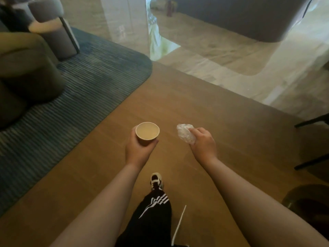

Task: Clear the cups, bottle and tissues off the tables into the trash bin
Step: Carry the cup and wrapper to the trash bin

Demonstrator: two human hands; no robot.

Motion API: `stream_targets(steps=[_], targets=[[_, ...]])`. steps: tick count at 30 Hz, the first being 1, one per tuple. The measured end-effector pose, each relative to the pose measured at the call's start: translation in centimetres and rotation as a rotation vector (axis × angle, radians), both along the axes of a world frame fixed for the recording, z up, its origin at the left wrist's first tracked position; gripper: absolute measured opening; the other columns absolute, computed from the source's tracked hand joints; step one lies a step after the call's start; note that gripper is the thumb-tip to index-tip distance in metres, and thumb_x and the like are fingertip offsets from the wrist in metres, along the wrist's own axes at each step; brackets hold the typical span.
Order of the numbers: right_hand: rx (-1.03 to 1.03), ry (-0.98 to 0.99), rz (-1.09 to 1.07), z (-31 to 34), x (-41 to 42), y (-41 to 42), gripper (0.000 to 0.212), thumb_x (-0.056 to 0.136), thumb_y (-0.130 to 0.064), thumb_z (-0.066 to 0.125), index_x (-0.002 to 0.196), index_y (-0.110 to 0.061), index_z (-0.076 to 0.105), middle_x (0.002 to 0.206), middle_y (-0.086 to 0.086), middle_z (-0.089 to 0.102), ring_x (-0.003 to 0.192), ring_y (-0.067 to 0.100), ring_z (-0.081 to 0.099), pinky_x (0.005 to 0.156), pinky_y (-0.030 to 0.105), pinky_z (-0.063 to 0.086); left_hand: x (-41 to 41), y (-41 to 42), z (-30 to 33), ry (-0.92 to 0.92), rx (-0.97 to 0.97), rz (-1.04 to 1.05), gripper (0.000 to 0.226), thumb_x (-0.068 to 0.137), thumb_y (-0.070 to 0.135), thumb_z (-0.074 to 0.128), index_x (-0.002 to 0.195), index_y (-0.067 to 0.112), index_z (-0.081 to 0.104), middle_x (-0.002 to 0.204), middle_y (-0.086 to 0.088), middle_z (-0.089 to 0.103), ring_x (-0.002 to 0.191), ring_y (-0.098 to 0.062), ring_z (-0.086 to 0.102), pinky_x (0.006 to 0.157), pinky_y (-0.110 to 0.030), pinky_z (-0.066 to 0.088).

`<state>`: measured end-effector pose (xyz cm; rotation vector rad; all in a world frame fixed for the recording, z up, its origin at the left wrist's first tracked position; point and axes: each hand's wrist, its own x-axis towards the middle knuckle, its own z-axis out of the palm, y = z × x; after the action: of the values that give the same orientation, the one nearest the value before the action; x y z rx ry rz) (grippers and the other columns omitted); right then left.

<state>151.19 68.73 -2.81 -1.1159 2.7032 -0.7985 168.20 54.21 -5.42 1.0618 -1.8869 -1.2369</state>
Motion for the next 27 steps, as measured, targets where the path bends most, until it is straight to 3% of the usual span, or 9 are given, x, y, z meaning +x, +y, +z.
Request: stream_targets(steps=[3,8,15,19,27], targets=[[0.009,0.001,0.016,-1.3,-5.8,-6.2,0.035,0.088,-0.017,0.057,0.122,-0.021,0.061,0.112,0.003,0.061,0.102,0.024,0.053,0.081,0.037,0.046,-5.6,-5.7,-1.1,0.008,-0.017,0.000,0.064,0.059,0.055,0.079,0.112,0.045,0.046,0.111,0.011,0.060,0.102,-0.010,0.058,0.086,-0.033,0.051],[0.055,0.007,0.072,-2.6,-16.7,-19.6,0.035,0.088,-0.018,0.057,0.123,-0.023,0.060,0.111,0.001,0.060,0.099,0.023,0.054,0.078,0.036,0.047,-16.4,-18.8,-2.3,0.015,-0.021,0.005,0.064,0.061,0.048,0.081,0.114,0.037,0.048,0.112,0.006,0.059,0.105,-0.014,0.057,0.089,-0.041,0.052],[0.042,-0.039,0.032,0.4,-31.0,-36.4,0.034,0.091,-0.018,0.054,0.124,-0.024,0.058,0.114,-0.002,0.059,0.101,0.020,0.053,0.080,0.035,0.047,-30.7,-35.6,1.3,0.001,-0.015,0.032,0.060,0.064,0.041,0.084,0.112,0.043,0.048,0.108,0.019,0.055,0.099,0.004,0.052,0.079,-0.019,0.043],[0.025,-0.050,0.040,0.7,-38.7,-44.7,0.034,0.092,-0.019,0.052,0.125,-0.022,0.058,0.114,-0.001,0.059,0.100,0.020,0.053,0.080,0.036,0.047,-38.2,-43.7,1.4,-0.010,0.002,0.047,0.062,0.066,0.037,0.084,0.118,0.034,0.050,0.114,0.009,0.057,0.105,-0.009,0.055,0.087,-0.028,0.047],[0.005,-0.074,0.095,-2.6,-57.4,-65.1,0.033,0.092,-0.022,0.052,0.124,-0.023,0.059,0.110,-0.004,0.058,0.099,0.018,0.053,0.078,0.033,0.046,-56.5,-62.0,-2.1,0.005,-0.017,0.109,0.063,0.065,0.042,0.083,0.117,0.038,0.047,0.114,0.009,0.057,0.107,-0.008,0.054,0.086,-0.024,0.045]])
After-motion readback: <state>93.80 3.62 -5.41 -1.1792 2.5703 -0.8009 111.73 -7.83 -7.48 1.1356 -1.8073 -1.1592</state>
